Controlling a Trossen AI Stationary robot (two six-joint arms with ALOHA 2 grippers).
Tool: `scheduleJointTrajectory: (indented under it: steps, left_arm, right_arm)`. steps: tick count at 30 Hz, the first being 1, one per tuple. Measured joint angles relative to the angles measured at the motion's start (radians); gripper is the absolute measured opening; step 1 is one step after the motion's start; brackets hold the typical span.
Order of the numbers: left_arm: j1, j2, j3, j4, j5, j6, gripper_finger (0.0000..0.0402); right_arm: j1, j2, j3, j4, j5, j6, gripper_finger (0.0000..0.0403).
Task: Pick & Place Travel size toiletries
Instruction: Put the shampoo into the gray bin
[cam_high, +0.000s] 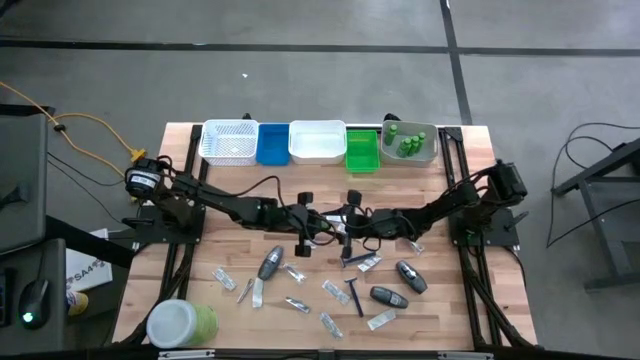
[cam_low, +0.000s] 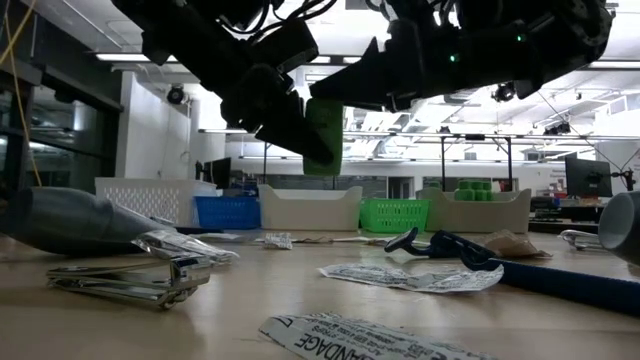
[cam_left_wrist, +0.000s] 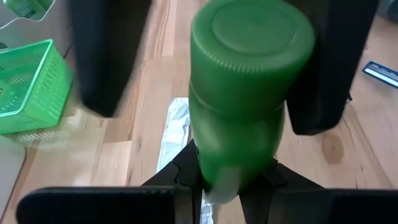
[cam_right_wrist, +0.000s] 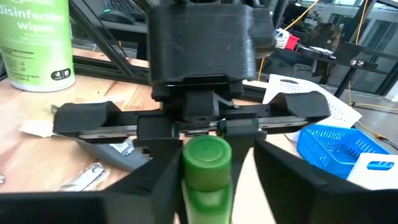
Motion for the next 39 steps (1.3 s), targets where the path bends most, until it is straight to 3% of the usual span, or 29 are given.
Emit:
scheduleJointTrajectory:
  steps: [6,16,21,25,32,34,39]
  left_arm:
    - [0.001,0.0,0.0,0.0,-0.003,-0.004,0.007]
    - [0.0,-0.003,0.0,-0.054,-0.04,-0.005,0.0138]
    - [-0.001,-0.043,0.0,-0.148,-0.132,-0.038,0.015]
    - [-0.001,-0.083,-0.011,-0.215,-0.202,-0.068,0.0151]
    - [0.0,-0.125,-0.091,-0.168,-0.286,-0.092,0.0152]
    - [0.0,-0.149,-0.111,-0.193,-0.312,-0.097,0.0152]
    - [0.0,-0.195,-0.132,-0.172,-0.318,-0.114,0.0152]
  right_arm:
    - [-0.001,0.0,0.0,-0.005,-0.004,0.017,0.0086]
    - [-0.001,-0.03,-0.001,-0.07,0.066,0.063,0.0086]
    - [-0.002,-0.146,-0.001,-0.243,0.229,0.094,0.0086]
    - [-0.015,-0.274,-0.002,-0.461,0.427,0.155,0.0086]
    - [-0.088,-0.5,-0.002,-0.872,0.769,0.388,0.0086]
    - [-0.12,-0.547,-0.001,-1.004,0.827,0.505,0.0086]
    - [-0.227,-0.604,-0.001,-1.29,0.86,0.78,0.0086]
